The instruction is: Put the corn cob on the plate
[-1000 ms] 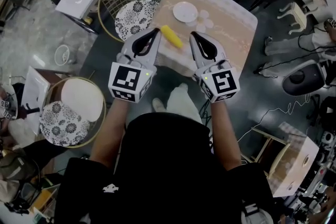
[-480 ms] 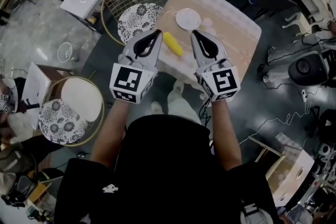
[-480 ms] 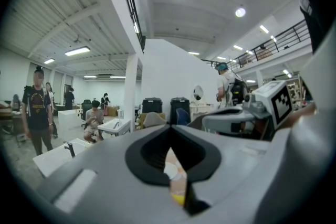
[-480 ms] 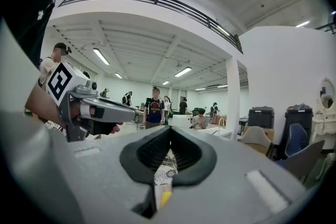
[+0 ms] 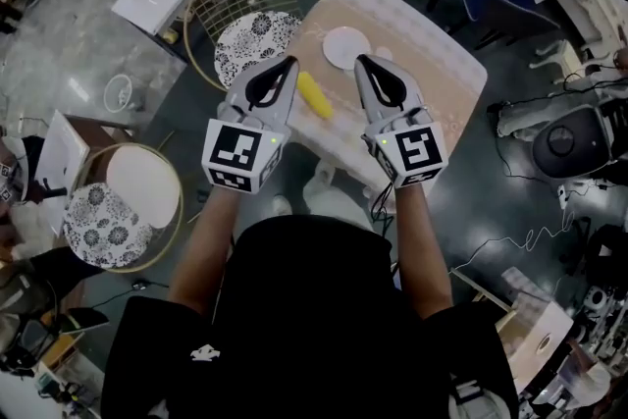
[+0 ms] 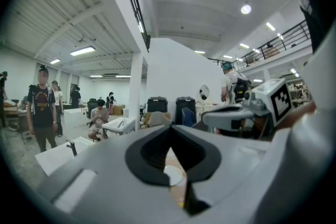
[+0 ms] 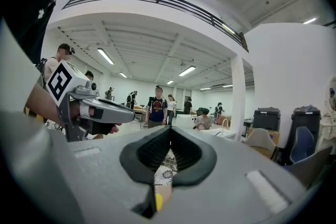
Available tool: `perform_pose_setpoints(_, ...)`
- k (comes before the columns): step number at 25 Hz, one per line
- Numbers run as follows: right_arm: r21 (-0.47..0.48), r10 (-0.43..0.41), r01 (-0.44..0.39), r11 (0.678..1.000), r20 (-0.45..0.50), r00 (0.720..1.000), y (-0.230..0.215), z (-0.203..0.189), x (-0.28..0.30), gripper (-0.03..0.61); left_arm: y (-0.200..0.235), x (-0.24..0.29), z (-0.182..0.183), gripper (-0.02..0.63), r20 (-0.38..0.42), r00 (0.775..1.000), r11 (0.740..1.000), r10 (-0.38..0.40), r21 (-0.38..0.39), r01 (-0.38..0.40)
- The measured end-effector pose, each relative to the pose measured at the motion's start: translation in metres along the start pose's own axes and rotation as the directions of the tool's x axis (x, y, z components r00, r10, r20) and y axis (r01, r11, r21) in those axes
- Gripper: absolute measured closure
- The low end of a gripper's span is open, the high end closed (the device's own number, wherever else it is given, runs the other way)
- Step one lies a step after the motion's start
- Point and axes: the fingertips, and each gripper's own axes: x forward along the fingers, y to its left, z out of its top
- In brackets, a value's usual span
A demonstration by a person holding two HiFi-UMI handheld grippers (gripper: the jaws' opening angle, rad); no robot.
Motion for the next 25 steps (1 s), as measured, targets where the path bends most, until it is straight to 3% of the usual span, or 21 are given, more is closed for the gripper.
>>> perform_pose_setpoints(14, 0.01, 0.064, -0.064, 0.998, -0.023, 0.998, -0.06, -0.027, 0.025, 0.577, 0.007, 0.061, -0.018, 0.607, -0.057, 0.997, 0.998, 0.055, -0.02, -0.056)
perform_pose_setpoints(25, 0.055, 0.091, -0.088, 0.995, -0.055, 0.994, -0.079, -0.056, 0.038, 0.577, 0.017, 0.081, -0.041, 0.607, -0.125, 0.989, 0.995, 0.084, -0.038, -0.089)
